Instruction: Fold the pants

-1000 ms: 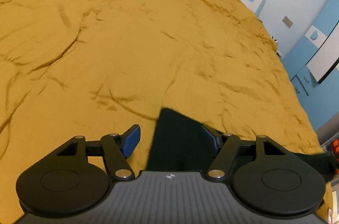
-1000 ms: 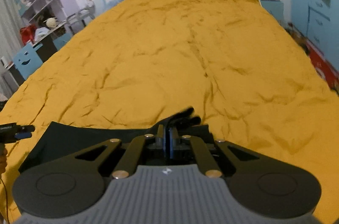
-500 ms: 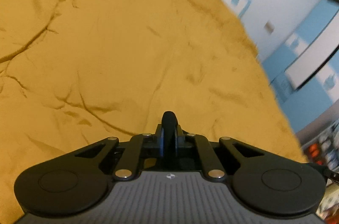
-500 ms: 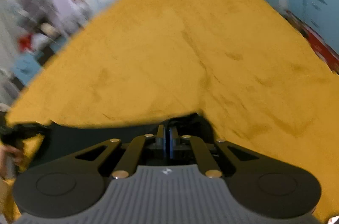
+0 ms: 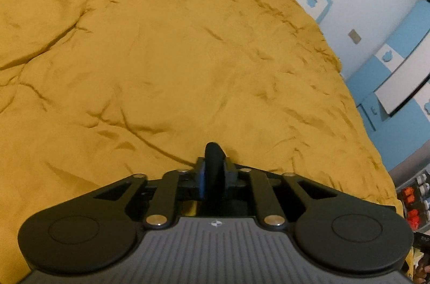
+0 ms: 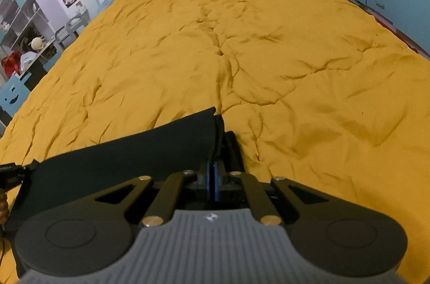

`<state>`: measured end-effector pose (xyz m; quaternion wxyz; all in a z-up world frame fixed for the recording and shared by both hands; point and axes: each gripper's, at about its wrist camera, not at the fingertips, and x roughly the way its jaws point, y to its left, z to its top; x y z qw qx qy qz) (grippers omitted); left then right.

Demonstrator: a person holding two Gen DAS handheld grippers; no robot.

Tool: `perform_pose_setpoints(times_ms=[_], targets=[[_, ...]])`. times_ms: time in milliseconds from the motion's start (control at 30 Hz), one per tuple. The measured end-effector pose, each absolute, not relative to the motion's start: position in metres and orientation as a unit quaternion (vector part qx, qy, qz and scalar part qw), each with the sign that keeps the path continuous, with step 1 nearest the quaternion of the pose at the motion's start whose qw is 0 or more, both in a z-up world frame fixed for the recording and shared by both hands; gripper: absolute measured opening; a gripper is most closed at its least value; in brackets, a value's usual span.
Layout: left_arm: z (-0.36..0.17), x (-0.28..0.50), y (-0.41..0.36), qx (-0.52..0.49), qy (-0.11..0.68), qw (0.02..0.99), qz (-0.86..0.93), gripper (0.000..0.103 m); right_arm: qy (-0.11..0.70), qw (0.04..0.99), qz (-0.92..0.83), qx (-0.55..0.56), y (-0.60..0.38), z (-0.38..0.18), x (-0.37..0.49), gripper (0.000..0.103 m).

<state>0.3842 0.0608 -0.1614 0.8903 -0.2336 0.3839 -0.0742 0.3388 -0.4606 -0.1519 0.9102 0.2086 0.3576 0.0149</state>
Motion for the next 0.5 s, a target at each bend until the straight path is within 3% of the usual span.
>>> perform_pose_setpoints(times_ms=[133,333,400,500], targets=[[-0.149,0.377,0.063,-0.23,0.384,0.893,-0.051,0.028,0.373,0.909,-0.038,0.182,-0.46,-0.142,0.334,0.01],[-0.119,0.337,0.053,-0.205,0.373,0.902,-0.07,0.03,0.342,0.927,0.004,0.157,-0.427,-0.116,0.305,0.01],[-0.114,0.325,0.044,-0.193,0.366,0.908,-0.067,0.033,0.34,0.932,0.015,0.127,-0.401,-0.115,0.304,0.017],[-0.109,0.305,0.03,-0.176,0.36,0.913,-0.075,0.033,0.334,0.937,0.023,0.105,-0.37,-0.119,0.302,0.017]])
